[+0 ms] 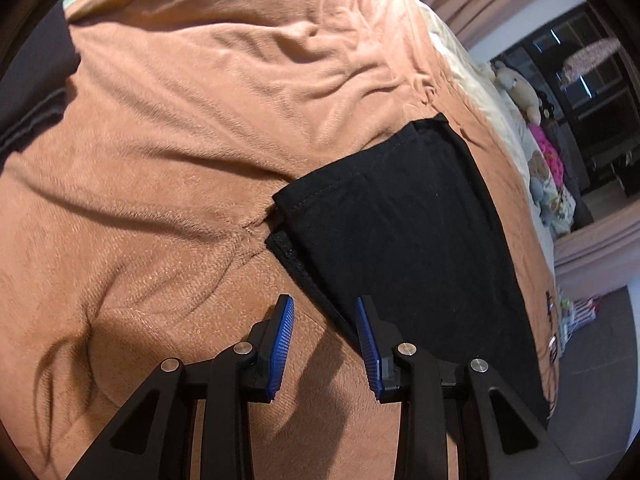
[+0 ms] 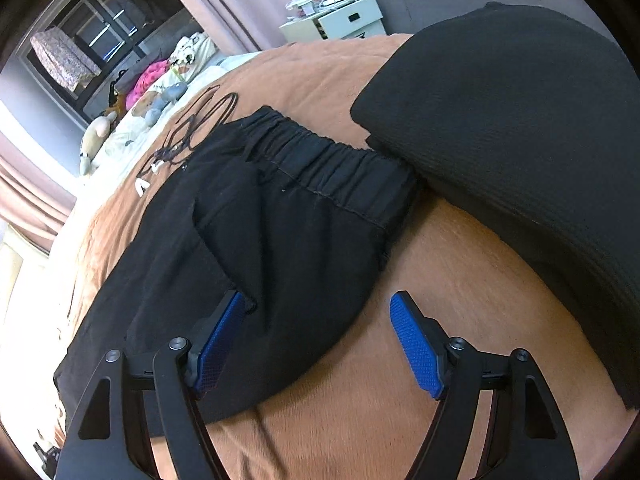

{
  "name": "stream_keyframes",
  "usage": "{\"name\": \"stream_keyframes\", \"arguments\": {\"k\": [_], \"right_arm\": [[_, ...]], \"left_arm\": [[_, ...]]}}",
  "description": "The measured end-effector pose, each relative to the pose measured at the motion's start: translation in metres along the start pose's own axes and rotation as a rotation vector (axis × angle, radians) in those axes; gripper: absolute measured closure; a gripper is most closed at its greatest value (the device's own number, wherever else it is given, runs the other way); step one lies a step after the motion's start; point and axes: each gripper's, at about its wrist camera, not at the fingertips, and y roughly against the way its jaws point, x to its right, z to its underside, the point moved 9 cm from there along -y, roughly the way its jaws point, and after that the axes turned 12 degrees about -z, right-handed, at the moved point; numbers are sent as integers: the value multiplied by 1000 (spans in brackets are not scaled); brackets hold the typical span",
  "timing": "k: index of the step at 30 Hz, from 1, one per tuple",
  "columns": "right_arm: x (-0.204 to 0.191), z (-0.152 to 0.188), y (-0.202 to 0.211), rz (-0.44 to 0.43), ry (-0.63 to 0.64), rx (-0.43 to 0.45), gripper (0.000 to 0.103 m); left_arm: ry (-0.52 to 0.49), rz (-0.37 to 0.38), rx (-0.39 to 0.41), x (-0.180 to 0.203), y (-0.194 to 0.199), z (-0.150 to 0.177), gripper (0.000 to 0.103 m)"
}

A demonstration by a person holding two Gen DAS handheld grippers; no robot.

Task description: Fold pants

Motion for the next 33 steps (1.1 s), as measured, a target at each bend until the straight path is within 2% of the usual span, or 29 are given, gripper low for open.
{"name": "stream_keyframes", "arguments": {"k": [2, 4, 6, 9, 12, 16, 20, 23, 30, 33], "right_arm": [[0, 1, -8, -12, 8, -20, 42], [3, -2, -12, -1, 18, -20, 46], [4, -4, -12, 14, 32, -17, 66], [6, -6, -8, -6, 21, -17, 88], [1, -14, 5, -39, 19, 25, 95], [0, -15, 17, -69, -8, 64, 96], [12, -1, 6, -49, -31, 16, 94], [20, 4, 4, -66, -70, 2, 87], [29, 0, 10, -96, -104, 4, 82], [29, 3, 10, -94, -94, 9, 82]], "left_arm": [[24, 14, -17, -1, -3, 2, 68], [36, 24, -29, -1, -7, 3, 68], [53, 36, -38, -1, -10, 5, 68], [52, 46, -33, 4, -15, 5, 68], [50, 34, -13, 4, -20, 0, 68], [76, 21, 41, 0, -20, -9, 68], [70, 4, 79, 1, -21, -15, 68], [90, 15, 87, 1, -24, -19, 68], [114, 15, 108, 1, -20, -17, 68], [106, 50, 114, 4, -17, -16, 68]]}}
